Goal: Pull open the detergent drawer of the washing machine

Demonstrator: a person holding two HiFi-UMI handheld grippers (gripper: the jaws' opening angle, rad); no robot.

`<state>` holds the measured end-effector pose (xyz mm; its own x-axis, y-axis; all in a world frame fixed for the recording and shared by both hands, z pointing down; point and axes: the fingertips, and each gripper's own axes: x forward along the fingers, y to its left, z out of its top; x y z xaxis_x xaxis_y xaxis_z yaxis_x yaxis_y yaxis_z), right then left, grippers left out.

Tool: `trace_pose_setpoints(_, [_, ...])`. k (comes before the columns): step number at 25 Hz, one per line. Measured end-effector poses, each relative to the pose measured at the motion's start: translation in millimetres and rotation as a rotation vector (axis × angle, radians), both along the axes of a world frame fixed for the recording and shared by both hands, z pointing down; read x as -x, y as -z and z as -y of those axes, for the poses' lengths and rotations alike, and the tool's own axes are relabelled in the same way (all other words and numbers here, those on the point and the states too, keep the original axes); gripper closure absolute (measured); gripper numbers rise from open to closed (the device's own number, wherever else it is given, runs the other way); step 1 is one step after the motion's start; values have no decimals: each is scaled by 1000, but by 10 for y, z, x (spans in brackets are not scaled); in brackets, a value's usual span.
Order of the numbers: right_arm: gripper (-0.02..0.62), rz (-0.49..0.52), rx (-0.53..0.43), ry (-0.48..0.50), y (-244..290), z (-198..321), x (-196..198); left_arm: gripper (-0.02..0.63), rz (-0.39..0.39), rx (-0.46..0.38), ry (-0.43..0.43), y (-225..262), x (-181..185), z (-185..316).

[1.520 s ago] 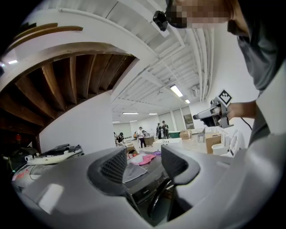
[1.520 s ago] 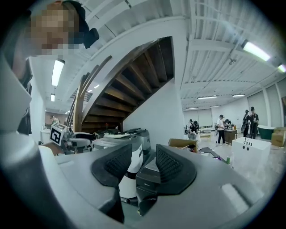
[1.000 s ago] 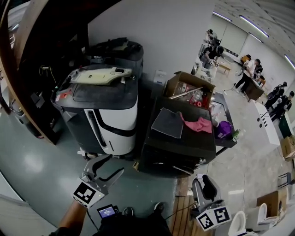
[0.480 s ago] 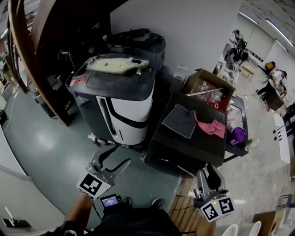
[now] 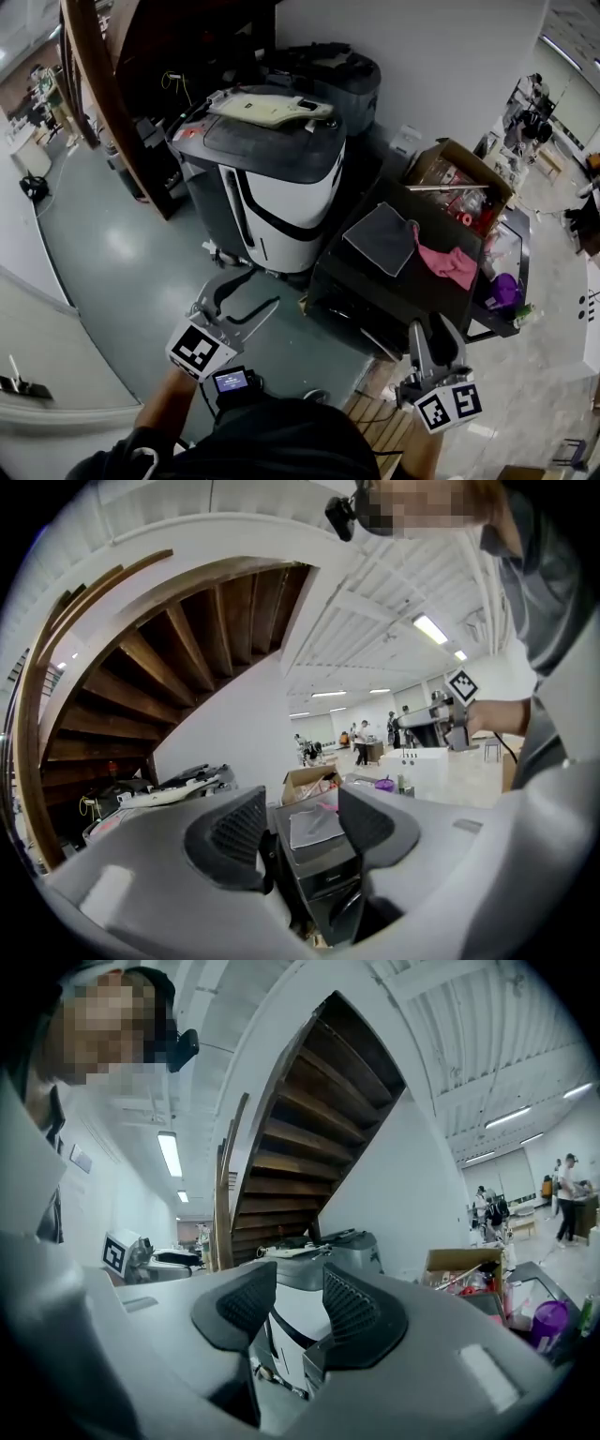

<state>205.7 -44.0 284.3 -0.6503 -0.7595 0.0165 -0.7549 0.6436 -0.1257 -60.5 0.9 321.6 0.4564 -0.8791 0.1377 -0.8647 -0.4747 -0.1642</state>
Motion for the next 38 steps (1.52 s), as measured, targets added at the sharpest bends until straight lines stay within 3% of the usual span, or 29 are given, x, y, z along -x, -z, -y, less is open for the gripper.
trace_pose_setpoints(8, [443, 19, 12, 49, -68, 154, -411, 342, 3, -10, 15, -80, -482, 81])
trace_pose_setpoints(14, [443, 30, 34, 28, -121, 175, -574, 342, -63, 32, -36, -276, -668, 255])
trace_pose_setpoints(20, [443, 16, 40, -51, -140, 170, -697, 342, -81, 106, -93, -638, -715, 573])
trace_pose_setpoints(24, [443, -21, 52, -116, -158, 199, -759, 342, -135, 152, -152, -925, -773, 921])
trace_pose_setpoints(38, [443, -92, 41, -246, -296, 608, -242, 342, -204, 204, -261, -1562, -512, 1669])
